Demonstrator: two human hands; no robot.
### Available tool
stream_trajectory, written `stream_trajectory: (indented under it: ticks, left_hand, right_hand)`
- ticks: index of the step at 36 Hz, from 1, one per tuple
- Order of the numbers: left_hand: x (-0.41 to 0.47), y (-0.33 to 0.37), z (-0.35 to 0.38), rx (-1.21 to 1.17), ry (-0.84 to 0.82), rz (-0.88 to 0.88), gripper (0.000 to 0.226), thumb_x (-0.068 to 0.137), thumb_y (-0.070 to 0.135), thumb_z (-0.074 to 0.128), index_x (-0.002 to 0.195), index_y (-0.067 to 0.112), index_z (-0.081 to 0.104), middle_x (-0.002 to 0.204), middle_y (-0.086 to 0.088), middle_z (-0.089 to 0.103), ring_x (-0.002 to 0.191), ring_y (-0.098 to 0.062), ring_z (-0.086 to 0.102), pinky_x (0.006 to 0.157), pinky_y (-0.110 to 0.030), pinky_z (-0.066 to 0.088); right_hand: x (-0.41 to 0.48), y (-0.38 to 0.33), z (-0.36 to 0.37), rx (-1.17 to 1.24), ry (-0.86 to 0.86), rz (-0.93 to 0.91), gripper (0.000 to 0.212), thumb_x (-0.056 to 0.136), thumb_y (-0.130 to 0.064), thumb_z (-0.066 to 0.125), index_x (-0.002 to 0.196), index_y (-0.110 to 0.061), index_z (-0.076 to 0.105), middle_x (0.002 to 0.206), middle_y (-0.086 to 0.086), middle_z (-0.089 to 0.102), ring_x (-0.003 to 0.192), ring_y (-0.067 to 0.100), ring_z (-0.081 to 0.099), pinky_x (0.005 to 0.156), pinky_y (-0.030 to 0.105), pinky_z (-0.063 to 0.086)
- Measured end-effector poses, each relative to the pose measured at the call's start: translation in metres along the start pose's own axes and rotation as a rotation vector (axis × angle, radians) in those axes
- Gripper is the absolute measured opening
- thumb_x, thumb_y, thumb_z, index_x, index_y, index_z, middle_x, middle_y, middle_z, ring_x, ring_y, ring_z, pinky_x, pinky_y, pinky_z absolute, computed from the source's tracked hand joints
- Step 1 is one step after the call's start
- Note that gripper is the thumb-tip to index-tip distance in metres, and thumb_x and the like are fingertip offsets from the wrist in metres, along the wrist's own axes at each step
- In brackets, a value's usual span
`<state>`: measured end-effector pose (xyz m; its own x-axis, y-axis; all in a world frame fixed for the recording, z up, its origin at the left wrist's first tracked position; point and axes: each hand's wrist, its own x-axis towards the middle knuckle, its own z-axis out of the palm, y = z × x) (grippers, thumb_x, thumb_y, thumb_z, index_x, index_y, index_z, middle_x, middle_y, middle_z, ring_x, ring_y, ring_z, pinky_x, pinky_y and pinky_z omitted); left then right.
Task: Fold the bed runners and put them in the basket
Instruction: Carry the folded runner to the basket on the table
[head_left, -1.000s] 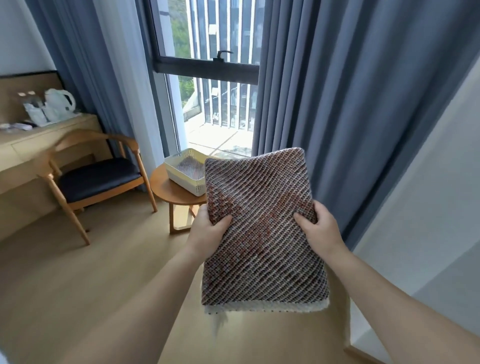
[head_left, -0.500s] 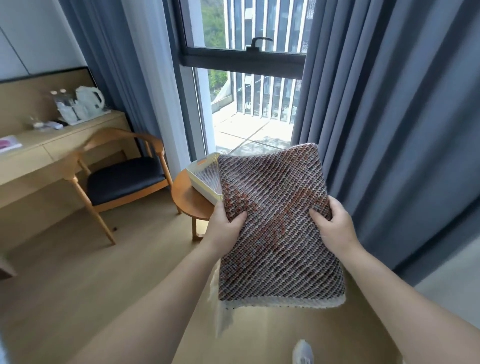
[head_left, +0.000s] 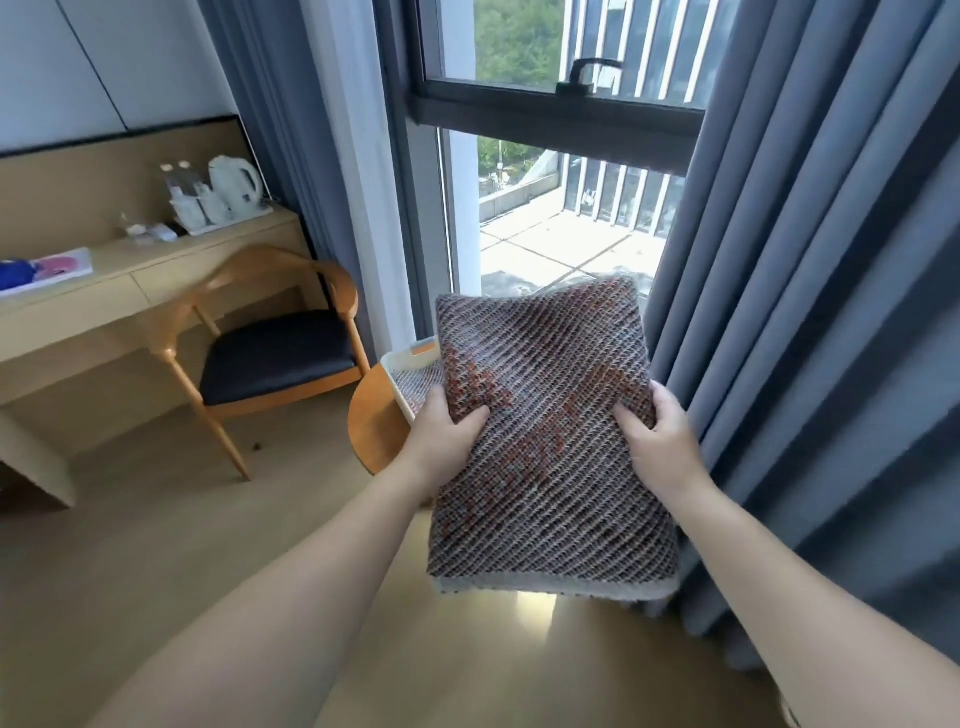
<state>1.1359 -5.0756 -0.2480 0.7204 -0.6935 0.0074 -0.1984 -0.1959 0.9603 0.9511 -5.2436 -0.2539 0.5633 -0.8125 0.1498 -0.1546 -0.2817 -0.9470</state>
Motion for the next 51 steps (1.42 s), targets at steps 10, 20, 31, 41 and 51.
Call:
stream_trajectory:
  ticks: [10,20,31,41,51]
  left_hand:
    - [0.141,0.011,-0.005,-0.011,0.027,-0.015,0.031,0.091,0.029,0.060,0.116,0.025,0.043,0.110,0.008,0.058,0.106,-0.016,0.056,0.092,-0.035,0.044]
    - [0.335,-0.013,-0.032,0.011,0.025,-0.074,0.036,0.088,0.036,0.060,0.117,0.022,0.043,0.117,-0.001,0.057,0.107,-0.022,0.056,0.097,-0.047,0.045]
    - [0.453,-0.087,-0.055,-0.045,0.087,-0.248,0.043,0.087,0.040,0.059,0.123,0.024,0.041,0.122,0.002,0.055,0.111,-0.021,0.053,0.099,-0.049,0.044]
    - [0.414,-0.229,-0.044,-0.045,0.171,-0.632,0.055,0.090,0.036,0.057,0.138,0.022,0.033,0.135,0.000,0.049,0.121,-0.024,0.048,0.103,-0.050,0.039]
    - [0.374,-0.274,-0.038,0.104,0.274,-0.814,0.028,0.092,0.029,0.057,0.113,0.017,0.043,0.121,-0.004,0.055,0.105,-0.021,0.052,0.088,-0.033,0.041]
  right_hand:
    - [0.156,-0.008,0.033,-0.081,-0.028,-0.010,0.022,0.093,-0.030,0.057,0.111,-0.042,0.055,0.096,-0.028,0.062,0.090,-0.007,0.058,0.072,0.018,0.044]
    - [0.334,0.002,0.107,-0.220,0.013,0.003,0.030,0.091,-0.023,0.060,0.121,-0.020,0.058,0.104,-0.003,0.065,0.092,0.016,0.061,0.079,0.029,0.044]
    - [0.454,0.033,0.194,-0.206,-0.021,-0.013,0.025,0.088,-0.015,0.062,0.111,-0.022,0.059,0.095,-0.005,0.063,0.085,0.011,0.058,0.074,0.023,0.041]
    - [0.440,0.159,0.277,-0.291,-0.350,0.189,0.027,0.088,-0.032,0.059,0.107,-0.049,0.050,0.100,-0.011,0.065,0.088,0.015,0.064,0.076,0.040,0.053]
    - [0.405,0.214,0.311,-0.382,-0.536,0.299,0.031,0.097,-0.027,0.053,0.127,-0.030,0.047,0.091,-0.003,0.064,0.057,0.009,0.051,0.047,0.020,0.033]
